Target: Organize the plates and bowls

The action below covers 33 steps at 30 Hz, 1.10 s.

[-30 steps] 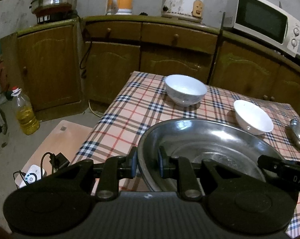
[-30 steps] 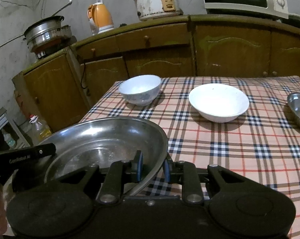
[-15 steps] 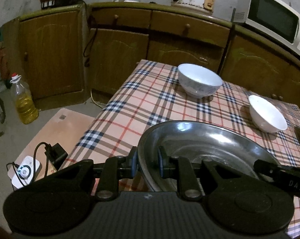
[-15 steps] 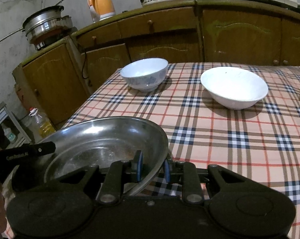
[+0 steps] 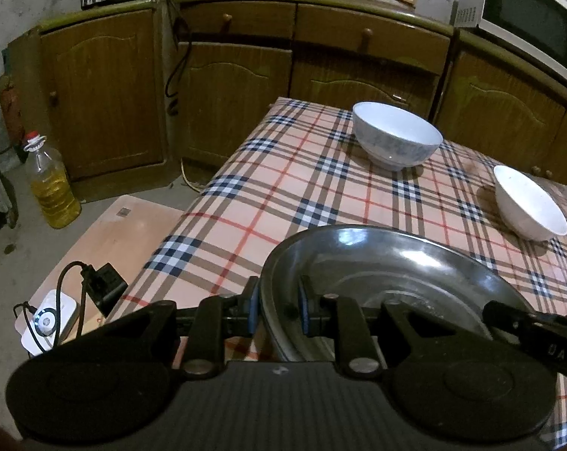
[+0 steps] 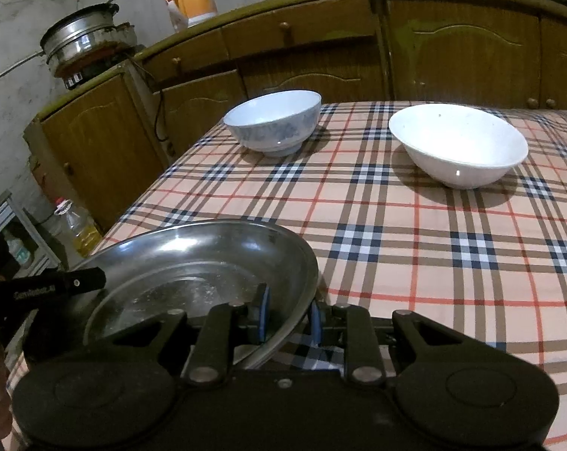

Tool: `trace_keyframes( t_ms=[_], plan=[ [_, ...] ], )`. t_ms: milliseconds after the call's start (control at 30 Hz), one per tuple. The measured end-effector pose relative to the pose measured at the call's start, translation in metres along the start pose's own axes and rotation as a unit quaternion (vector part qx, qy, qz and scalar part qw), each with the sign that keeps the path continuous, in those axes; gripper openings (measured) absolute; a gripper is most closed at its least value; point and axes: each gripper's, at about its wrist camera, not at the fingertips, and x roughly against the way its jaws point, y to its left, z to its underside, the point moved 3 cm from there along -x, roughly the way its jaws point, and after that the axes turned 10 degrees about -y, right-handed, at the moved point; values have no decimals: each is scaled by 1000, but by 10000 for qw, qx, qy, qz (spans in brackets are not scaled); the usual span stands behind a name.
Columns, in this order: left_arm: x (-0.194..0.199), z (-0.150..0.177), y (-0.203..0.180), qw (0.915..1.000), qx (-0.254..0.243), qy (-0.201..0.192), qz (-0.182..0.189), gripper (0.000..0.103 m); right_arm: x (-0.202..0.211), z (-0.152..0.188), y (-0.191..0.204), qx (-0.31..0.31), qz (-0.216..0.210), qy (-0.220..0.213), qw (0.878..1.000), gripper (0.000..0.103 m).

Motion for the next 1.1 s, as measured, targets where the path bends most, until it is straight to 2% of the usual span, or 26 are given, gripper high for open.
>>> trace_keyframes(
  t_ms=[400, 600, 733, 967, 1100],
  plan=[
    [-7, 9, 0, 9997, 0, 241, -18, 22, 0, 5, -4, -101, 24, 80, 9999, 29],
    [-12, 14, 3, 9990, 159, 419, -13, 23, 0, 8, -6, -226, 33, 251, 9994, 30],
    [-8, 13, 0, 9994, 16, 333, -75, 25, 2, 9, -5, -71, 230, 279, 9993, 33],
    [-2, 11, 9, 9993, 92, 322, -164, 29, 24, -6, -4, 145, 347, -3, 9993, 34],
    [13, 6, 10, 9994, 22, 216, -278, 33, 47, -16, -2, 331, 266, -184, 9989, 42]
  ],
)
